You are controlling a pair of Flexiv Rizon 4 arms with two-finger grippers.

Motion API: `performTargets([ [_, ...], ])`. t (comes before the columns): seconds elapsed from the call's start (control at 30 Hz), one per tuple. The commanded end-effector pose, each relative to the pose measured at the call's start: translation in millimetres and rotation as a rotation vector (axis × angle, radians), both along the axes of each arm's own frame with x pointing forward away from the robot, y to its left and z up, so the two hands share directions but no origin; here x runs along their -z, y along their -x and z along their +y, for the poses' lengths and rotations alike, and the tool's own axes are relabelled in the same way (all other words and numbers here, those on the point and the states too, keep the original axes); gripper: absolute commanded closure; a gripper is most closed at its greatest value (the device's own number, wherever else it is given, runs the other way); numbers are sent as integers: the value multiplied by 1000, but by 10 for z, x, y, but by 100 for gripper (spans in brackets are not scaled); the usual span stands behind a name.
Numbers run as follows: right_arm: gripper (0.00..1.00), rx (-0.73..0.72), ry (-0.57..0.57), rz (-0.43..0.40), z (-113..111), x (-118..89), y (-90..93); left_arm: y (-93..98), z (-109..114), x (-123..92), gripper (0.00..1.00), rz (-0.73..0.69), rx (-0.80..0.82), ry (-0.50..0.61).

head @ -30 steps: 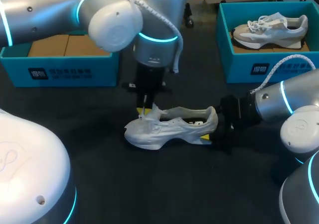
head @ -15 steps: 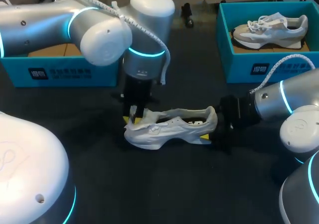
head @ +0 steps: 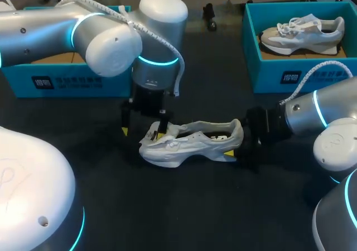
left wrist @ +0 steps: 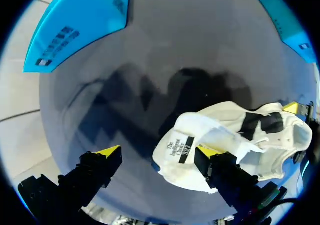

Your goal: Take the shoe out of the shoebox, open the shoe tongue, remove and reinsert the insole, then place the shoe into the shoebox

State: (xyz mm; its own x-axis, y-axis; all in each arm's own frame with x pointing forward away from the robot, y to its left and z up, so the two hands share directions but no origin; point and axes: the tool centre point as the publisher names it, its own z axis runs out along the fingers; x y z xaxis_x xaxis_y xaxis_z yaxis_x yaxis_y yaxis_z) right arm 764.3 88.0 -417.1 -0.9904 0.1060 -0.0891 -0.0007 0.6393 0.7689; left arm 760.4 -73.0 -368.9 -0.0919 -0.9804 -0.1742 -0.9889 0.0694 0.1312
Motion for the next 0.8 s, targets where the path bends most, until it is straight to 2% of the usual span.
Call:
performTargets([
  [0.03,100,3,5,-1,0,11,-6,22,99,-190,0,-48,59,77],
  [0.43,100,3,5,-1,0,11,-6,-46,-101,-664,0,-142,403,270],
  [0.6,100,3,5,-1,0,11,-6,-52,-161,-914,0,-116,698,377],
  [0.8,100,3,5,-1,0,11,-6,-101,-249,-1172,0,-149,1047,425],
])
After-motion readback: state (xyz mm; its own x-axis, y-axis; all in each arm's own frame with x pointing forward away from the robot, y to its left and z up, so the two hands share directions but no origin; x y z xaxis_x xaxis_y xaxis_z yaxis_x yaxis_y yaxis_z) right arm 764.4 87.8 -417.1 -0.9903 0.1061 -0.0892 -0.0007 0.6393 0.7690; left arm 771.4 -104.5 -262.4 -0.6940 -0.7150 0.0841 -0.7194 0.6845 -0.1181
